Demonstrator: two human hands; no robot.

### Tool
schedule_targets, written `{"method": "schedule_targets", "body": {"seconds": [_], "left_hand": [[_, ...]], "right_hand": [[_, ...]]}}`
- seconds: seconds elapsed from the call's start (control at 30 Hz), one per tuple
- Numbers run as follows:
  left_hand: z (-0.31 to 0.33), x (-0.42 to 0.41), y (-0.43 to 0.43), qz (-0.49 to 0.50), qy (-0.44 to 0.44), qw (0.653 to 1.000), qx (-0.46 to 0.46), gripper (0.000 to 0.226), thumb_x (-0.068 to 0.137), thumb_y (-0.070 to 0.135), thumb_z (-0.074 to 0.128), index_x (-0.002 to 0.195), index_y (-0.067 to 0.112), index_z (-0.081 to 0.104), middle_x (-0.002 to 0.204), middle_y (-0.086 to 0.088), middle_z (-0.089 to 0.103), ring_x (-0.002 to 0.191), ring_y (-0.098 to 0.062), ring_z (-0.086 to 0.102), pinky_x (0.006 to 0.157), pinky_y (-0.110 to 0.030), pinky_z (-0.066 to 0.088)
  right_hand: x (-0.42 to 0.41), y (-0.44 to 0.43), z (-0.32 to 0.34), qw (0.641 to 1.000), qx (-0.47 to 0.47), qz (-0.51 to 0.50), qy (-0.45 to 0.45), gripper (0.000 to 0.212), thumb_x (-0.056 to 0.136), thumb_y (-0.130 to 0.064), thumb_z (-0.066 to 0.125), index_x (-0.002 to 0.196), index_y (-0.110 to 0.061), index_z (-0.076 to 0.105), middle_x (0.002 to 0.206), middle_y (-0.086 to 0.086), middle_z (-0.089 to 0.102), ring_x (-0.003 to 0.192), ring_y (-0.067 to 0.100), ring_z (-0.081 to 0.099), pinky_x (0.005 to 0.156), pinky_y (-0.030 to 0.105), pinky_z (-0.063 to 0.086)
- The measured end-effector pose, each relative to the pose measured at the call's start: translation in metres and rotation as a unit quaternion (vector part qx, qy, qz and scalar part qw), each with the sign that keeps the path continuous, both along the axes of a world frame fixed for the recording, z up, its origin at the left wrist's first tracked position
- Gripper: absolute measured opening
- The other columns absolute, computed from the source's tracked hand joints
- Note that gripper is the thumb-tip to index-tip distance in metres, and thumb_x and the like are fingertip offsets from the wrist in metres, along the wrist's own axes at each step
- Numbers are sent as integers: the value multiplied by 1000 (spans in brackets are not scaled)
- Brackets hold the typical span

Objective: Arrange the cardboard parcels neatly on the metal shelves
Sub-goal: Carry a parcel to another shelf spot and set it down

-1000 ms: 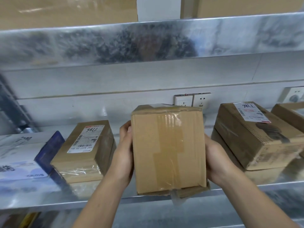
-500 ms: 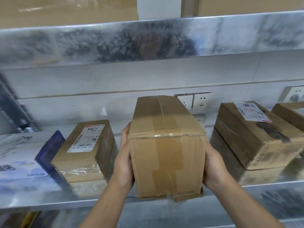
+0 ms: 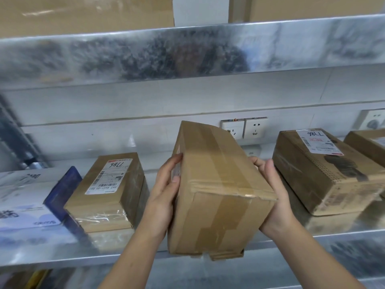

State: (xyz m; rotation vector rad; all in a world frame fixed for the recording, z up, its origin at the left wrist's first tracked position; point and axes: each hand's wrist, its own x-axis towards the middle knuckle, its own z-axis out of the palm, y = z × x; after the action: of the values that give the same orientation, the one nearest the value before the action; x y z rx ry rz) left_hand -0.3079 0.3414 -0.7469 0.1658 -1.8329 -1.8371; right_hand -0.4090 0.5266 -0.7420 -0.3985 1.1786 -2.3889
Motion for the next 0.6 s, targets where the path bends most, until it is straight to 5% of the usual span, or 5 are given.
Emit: {"method": "schedule_targets", "body": {"seconds": [0.2,0.33,0.4,0.5,0.6], "left_hand": [[17,6,-7,-53,-70,987,-132,41,99,52,51,138,60,40,146,49,30,143,21,17,126,-27,12],[19,4,-7,24,-46,998,30,39,96,31,62,125,56,63,156,17,45,140,1,44,116,-31,35],[19,1,-3,51,-46,989,132,39,101,10,54,123,41,65,136,3,66,111,-7,67,92,-26,52],[15,-1,3,74,-69,982,157,45,102,3,49,137,32,55,98,14,79,82,-6,75,62,-20,57],[13,0,3,80,-76,975,191,47,101,2,49,142,27,51,89,10,79,76,-9,76,56,-20,56]], "right_hand": [[-14,14,2,998,-23,22,-49,55,80,-34,58,134,-25,56,90,0,77,73,18,74,59,30,60],[-21,21,-4,994,-88,10,-68,101,29,-25,96,127,-28,71,96,3,76,79,20,76,64,33,63],[-24,23,-12,991,-105,18,-78,104,19,-21,97,121,-29,77,103,6,77,85,22,76,68,35,64],[-26,22,-22,992,-90,28,-85,100,29,-25,96,126,-35,74,108,9,68,92,25,69,80,35,61],[-26,22,-22,995,-62,23,-70,61,76,-16,67,134,-36,67,81,4,66,73,18,66,74,31,58]]}}
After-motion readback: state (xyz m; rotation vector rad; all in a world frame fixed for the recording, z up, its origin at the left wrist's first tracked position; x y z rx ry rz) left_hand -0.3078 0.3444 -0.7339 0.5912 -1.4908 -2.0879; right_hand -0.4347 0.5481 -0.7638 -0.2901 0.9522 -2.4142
